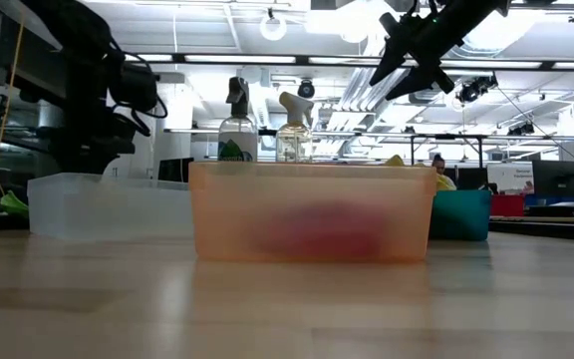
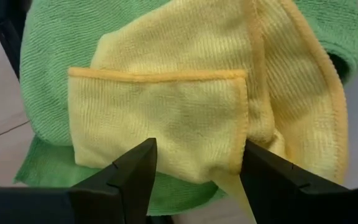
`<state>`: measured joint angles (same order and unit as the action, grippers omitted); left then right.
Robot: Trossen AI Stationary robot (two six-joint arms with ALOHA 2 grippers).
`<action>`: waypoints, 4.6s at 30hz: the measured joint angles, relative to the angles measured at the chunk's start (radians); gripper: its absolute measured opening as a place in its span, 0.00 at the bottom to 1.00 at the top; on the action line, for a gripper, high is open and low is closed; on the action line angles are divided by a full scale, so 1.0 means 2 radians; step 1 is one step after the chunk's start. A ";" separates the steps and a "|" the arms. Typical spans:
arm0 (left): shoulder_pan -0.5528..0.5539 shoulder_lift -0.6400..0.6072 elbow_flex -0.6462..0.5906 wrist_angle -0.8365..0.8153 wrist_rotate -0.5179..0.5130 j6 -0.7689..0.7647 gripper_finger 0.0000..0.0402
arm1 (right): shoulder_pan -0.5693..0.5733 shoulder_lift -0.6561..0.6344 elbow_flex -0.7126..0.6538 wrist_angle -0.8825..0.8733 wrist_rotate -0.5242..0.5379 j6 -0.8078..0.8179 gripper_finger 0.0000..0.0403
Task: Sort microfiber towel by color & place in baskets
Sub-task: Put the yellow towel into the blue bin
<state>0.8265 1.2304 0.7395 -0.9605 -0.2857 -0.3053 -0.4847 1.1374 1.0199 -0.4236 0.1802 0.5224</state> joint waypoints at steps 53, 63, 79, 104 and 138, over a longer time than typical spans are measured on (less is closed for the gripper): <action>-0.306 0.093 0.579 0.195 0.191 0.004 0.00 | 0.205 0.044 0.000 0.338 -0.044 -0.186 0.55; -0.313 0.177 0.594 0.303 0.221 -0.005 0.00 | 0.222 0.072 0.000 0.398 0.061 -0.227 0.55; -0.279 0.174 0.594 0.199 0.199 0.013 0.16 | 0.211 0.032 0.000 0.299 0.108 -0.198 0.02; -0.304 -0.080 0.197 0.298 0.084 -0.106 0.29 | -0.008 0.048 -0.177 0.164 0.047 -0.109 0.00; -0.302 -0.082 0.183 0.307 0.084 -0.068 0.29 | -0.018 0.148 -0.177 0.097 -0.095 0.145 0.00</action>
<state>0.2230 1.0657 1.1061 -0.3455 -0.1181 -0.4423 -0.5206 1.4324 0.6655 -0.2291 -0.0088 0.8117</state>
